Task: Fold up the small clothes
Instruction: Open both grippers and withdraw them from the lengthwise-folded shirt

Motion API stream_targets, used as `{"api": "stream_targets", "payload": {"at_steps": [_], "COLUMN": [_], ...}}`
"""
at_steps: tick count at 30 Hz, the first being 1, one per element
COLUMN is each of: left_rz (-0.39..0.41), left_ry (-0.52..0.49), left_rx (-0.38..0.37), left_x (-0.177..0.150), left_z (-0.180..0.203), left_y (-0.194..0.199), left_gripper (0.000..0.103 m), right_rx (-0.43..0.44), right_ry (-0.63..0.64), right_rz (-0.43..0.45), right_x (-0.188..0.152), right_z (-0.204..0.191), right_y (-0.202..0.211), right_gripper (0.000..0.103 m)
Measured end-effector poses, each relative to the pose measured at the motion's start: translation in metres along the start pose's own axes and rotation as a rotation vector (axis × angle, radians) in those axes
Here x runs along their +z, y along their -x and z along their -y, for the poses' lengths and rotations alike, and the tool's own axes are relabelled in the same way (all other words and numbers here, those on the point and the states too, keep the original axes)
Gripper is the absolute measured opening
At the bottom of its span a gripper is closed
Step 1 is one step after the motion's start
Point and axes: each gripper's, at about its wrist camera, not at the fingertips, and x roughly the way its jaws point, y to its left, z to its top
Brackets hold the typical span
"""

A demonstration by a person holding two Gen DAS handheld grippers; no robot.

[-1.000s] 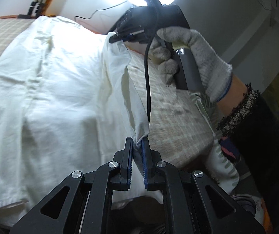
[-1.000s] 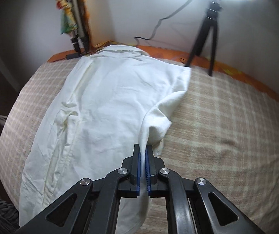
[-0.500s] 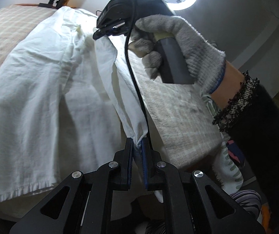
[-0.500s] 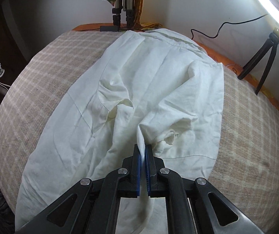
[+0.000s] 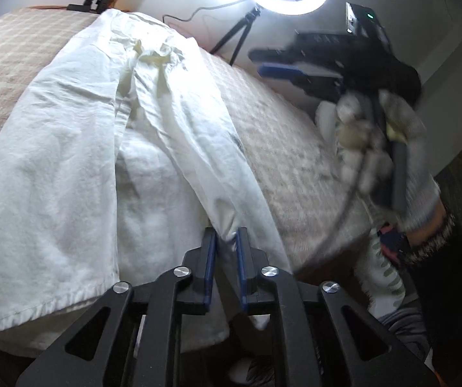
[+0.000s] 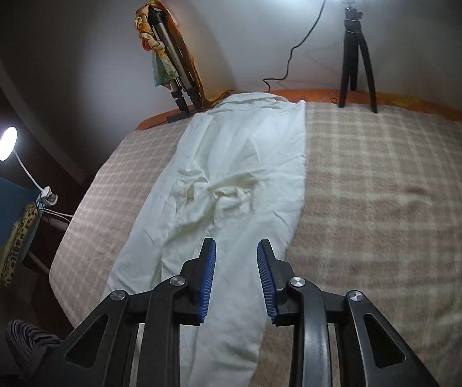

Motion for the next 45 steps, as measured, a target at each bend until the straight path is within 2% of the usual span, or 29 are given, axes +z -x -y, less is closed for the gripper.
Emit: {"api": "stream_targets", "payload": {"at_steps": [3,7,13,18,20,21,22,26,28,33,38,43,44,45], "left_rz": [-0.007,-0.011,0.018,0.050,0.046,0.040,0.030,-0.010,-0.035,-0.100,-0.124,-0.141,-0.144,-0.148], "left_ry": [-0.074,-0.144,-0.173,-0.178,-0.186,-0.182,-0.173,-0.139,-0.101,0.029,0.059,0.060,0.078,0.101], "left_rx": [0.016,0.040,0.131,0.198,0.221,0.228,0.233,0.257,0.251,0.175,0.087,0.036,0.026,0.015], "left_x": [-0.005,-0.012,-0.001,0.013,0.018,0.020,0.021,0.026,0.027,0.022,0.018,0.011,0.011,0.011], "left_z": [0.005,0.000,-0.017,-0.034,-0.042,-0.047,-0.052,-0.077,-0.091,-0.117,-0.119,-0.114,-0.116,-0.119], "left_y": [0.014,0.041,0.069,0.078,0.078,0.078,0.078,0.081,0.080,0.075,0.074,0.073,0.073,0.073], "left_gripper": [0.014,0.016,0.016,0.016,0.023,0.030,0.035,0.036,0.036,0.036,0.036,0.033,0.031,0.025], "right_rx": [-0.015,-0.044,-0.065,-0.083,-0.086,-0.087,-0.069,-0.002,0.005,0.114,0.268,0.385,0.406,0.428], "right_ry": [-0.003,0.081,0.175,0.213,0.236,0.250,0.246,0.184,0.143,0.016,-0.076,-0.139,-0.150,-0.161], "right_rz": [-0.046,-0.068,-0.097,-0.196,-0.222,-0.223,-0.231,-0.203,-0.187,-0.221,-0.243,-0.248,-0.247,-0.248], "right_x": [-0.029,-0.057,-0.080,-0.104,-0.116,-0.119,-0.122,-0.131,-0.137,-0.153,-0.167,-0.178,-0.180,-0.182], "right_z": [-0.002,-0.015,-0.034,-0.041,-0.046,-0.048,-0.049,-0.043,-0.033,-0.007,0.007,0.013,0.014,0.016], "right_y": [0.004,0.007,-0.010,-0.032,-0.033,-0.031,-0.026,0.002,0.013,0.014,0.008,0.003,0.003,0.002], "right_gripper": [0.027,0.024,0.022,0.022,0.023,0.024,0.024,0.024,0.032,0.036,0.036,0.036,0.036,0.036]}}
